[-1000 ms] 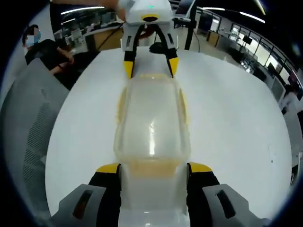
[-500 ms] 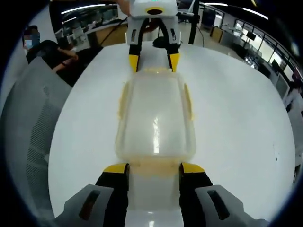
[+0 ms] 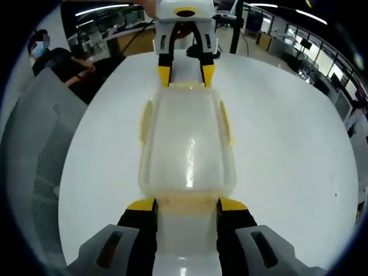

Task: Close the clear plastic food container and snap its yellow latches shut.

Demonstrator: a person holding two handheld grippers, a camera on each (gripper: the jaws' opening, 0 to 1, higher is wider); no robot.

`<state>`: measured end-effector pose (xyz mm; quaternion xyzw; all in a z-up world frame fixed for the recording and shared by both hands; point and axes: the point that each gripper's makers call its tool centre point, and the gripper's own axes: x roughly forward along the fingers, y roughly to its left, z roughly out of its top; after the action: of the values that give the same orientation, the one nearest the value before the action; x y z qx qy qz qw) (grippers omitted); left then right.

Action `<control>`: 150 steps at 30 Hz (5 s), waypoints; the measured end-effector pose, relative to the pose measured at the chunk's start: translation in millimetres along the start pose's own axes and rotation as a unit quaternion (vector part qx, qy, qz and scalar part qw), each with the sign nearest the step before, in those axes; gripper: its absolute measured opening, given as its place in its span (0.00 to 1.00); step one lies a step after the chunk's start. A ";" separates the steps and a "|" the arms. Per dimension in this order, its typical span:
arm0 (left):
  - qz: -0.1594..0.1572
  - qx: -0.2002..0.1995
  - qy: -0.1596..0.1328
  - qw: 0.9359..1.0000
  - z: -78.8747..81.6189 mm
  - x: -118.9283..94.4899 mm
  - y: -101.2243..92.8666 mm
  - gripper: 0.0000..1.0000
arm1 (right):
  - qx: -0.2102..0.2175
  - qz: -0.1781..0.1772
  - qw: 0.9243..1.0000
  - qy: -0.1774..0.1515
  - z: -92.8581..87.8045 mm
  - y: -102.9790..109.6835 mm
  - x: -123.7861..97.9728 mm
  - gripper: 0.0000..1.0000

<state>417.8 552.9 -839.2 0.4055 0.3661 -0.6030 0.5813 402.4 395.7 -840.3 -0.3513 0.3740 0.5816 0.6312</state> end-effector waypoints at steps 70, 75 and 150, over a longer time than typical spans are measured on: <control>0.061 -0.002 -0.026 0.998 74.1 -44.8 -11.7 0.37 | -0.029 -0.041 0.999 0.002 -16.2 6.4 -82.2 0.37; 0.058 -0.003 -0.032 0.998 83.7 -43.9 -14.4 0.37 | -0.029 -0.036 0.999 0.002 -23.3 9.1 -89.8 0.37; 0.035 -0.008 -0.080 0.996 227.7 20.0 -20.9 0.37 | -0.014 -0.030 0.998 0.052 -162.9 13.1 -163.9 0.37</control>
<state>382.6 338.1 -766.3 0.3636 0.3088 -0.6098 0.6329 371.9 176.3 -773.2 -0.4005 0.3877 0.5485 0.6232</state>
